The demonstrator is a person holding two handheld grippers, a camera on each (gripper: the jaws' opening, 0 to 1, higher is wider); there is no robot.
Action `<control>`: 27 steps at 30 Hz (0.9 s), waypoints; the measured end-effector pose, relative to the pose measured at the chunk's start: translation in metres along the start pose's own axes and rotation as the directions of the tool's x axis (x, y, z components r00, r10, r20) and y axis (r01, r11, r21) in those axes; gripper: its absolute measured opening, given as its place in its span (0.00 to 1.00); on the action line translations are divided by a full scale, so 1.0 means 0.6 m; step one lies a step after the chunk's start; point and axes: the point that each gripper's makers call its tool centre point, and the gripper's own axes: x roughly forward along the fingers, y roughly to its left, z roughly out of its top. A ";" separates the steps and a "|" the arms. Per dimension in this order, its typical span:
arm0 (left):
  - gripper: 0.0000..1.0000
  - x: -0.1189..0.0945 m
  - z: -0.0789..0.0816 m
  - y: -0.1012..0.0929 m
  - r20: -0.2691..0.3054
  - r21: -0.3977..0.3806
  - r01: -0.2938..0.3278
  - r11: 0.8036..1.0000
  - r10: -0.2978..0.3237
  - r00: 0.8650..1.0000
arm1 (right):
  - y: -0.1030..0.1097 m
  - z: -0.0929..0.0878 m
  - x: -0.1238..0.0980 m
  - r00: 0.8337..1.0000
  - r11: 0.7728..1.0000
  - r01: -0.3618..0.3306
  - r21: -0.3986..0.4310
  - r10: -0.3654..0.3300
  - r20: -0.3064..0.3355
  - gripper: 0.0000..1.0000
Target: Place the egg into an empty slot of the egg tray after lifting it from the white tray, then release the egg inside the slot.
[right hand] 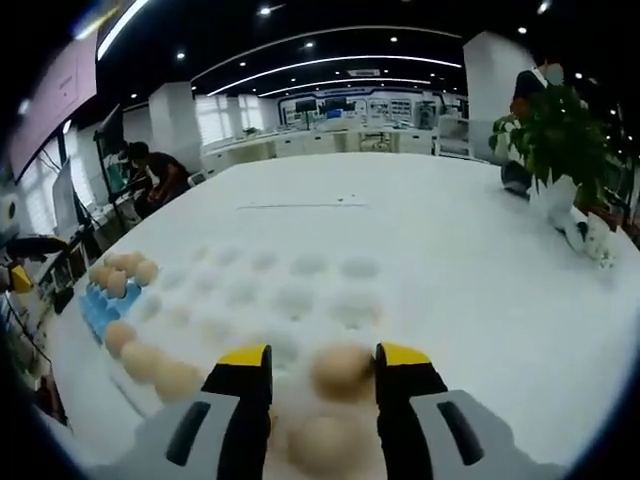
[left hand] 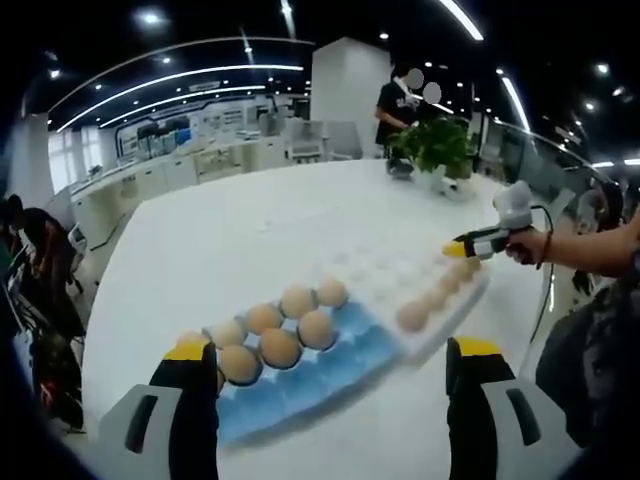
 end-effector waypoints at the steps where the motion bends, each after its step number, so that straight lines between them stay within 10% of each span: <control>1: 0.96 0.000 0.000 0.000 -0.001 0.000 -0.002 1.000 0.002 1.000 | -0.002 0.000 0.000 1.000 1.000 0.003 -0.002 -0.003 0.001 0.36; 17: 0.96 0.000 0.007 -0.001 0.003 -0.013 -0.016 1.000 0.016 1.000 | -0.013 -0.004 0.001 0.999 0.996 0.054 -0.072 -0.054 0.004 0.25; 27: 0.96 -0.006 0.013 0.005 0.007 -0.007 -0.027 1.000 0.027 1.000 | -0.021 0.004 -0.003 0.999 0.999 0.039 0.037 -0.039 0.004 0.25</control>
